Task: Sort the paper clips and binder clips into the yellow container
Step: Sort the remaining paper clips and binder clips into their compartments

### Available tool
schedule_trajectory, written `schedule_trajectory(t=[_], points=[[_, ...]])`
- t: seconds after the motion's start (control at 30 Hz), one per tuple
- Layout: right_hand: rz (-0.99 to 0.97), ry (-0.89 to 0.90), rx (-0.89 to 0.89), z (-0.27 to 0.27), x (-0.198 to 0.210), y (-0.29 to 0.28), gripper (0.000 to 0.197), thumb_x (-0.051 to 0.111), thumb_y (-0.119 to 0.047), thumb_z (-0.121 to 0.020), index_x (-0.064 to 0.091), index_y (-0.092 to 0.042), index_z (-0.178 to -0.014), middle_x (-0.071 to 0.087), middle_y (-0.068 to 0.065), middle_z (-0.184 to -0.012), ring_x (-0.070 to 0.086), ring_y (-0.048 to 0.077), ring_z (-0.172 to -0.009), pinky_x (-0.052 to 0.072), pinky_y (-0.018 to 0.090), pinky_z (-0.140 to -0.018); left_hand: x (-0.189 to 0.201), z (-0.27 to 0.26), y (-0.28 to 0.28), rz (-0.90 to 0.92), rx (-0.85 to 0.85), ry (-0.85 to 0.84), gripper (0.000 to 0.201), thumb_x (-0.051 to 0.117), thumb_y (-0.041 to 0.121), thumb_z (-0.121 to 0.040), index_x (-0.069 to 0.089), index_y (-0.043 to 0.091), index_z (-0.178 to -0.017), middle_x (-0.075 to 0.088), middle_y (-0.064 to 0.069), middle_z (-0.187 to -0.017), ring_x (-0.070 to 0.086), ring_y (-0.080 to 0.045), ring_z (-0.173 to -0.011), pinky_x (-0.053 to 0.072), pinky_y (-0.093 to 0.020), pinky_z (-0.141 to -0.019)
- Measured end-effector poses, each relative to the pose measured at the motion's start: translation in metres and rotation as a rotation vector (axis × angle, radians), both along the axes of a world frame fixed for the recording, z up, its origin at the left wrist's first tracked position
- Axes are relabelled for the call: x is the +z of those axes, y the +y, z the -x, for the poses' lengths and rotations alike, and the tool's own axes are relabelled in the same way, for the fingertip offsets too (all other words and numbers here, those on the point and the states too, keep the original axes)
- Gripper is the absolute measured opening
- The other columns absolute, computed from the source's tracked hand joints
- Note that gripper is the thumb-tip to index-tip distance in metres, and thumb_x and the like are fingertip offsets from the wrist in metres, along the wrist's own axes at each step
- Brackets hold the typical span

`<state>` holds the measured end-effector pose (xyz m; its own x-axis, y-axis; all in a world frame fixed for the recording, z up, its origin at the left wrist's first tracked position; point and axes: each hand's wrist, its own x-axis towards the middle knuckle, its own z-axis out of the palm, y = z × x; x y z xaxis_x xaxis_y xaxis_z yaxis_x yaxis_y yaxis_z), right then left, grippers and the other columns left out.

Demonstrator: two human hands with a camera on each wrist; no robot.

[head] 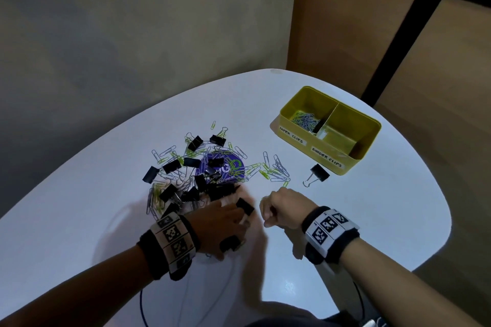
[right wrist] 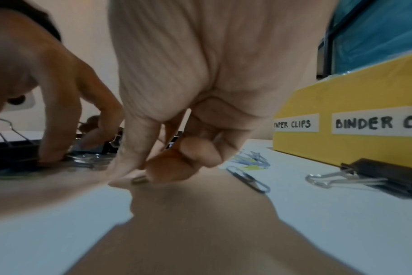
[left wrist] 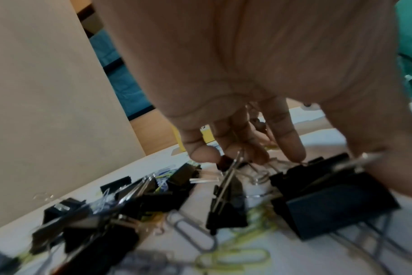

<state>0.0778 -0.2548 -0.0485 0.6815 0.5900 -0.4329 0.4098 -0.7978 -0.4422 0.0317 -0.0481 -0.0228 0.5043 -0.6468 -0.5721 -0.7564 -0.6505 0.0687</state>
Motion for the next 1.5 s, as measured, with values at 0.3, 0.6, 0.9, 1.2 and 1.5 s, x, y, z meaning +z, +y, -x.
schedule_trajectory(t=[0.3,0.6,0.9,1.2,1.5], points=[[-0.083,0.066,0.248,0.041,-0.004,0.026,0.034,0.067,-0.037,-0.078,0.067,-0.037,-0.112,0.065,-0.005,-0.115,0.061,0.021,-0.099,0.049,0.032,-0.081,-0.01,-0.001,0.022,0.306,0.08,0.007,0.03,0.063,0.012,-0.066,0.062,0.018,-0.095,0.064,-0.009,-0.102,0.063,-0.031,-0.092,0.049,-0.037,-0.068],[0.028,-0.288,0.113,0.023,0.001,-0.001,0.023,0.044,-0.028,-0.093,0.065,-0.019,-0.099,0.056,0.003,-0.107,0.059,0.027,-0.097,0.046,0.031,-0.071,-0.01,0.005,0.036,0.376,0.089,-0.051,0.012,0.055,0.032,-0.073,0.061,0.022,-0.074,0.063,0.004,-0.081,0.061,-0.019,-0.08,0.052,-0.029,-0.068],[-0.063,-0.05,-0.107,0.013,0.006,0.001,0.01,0.059,-0.028,-0.084,0.067,-0.023,-0.081,0.066,0.0,-0.087,0.061,0.02,-0.083,0.05,0.032,-0.074,-0.018,-0.031,-0.014,0.373,0.049,-0.34,0.019,0.068,0.033,-0.067,0.063,0.025,-0.084,0.061,0.002,-0.087,0.06,-0.021,-0.081,0.05,-0.034,-0.067],[0.0,-0.107,-0.324,-0.014,0.003,-0.028,0.014,0.053,-0.019,-0.082,0.059,-0.022,-0.069,0.067,0.009,-0.081,0.064,0.028,-0.079,0.047,0.031,-0.063,-0.036,-0.05,-0.048,0.416,-0.065,-0.231,0.025,0.055,0.03,-0.072,0.065,0.018,-0.092,0.062,-0.004,-0.089,0.061,-0.025,-0.083,0.053,-0.033,-0.065],[0.044,-0.185,-0.543,-0.035,0.004,-0.003,0.068,0.076,-0.042,-0.074,0.047,-0.007,-0.124,0.046,0.014,-0.122,0.049,0.031,-0.115,0.043,0.037,-0.096,-0.013,-0.12,-0.041,0.3,0.187,-0.272,0.068,0.07,0.032,-0.073,0.042,0.02,-0.134,0.044,-0.013,-0.134,0.046,-0.031,-0.115,0.048,-0.045,-0.09]])
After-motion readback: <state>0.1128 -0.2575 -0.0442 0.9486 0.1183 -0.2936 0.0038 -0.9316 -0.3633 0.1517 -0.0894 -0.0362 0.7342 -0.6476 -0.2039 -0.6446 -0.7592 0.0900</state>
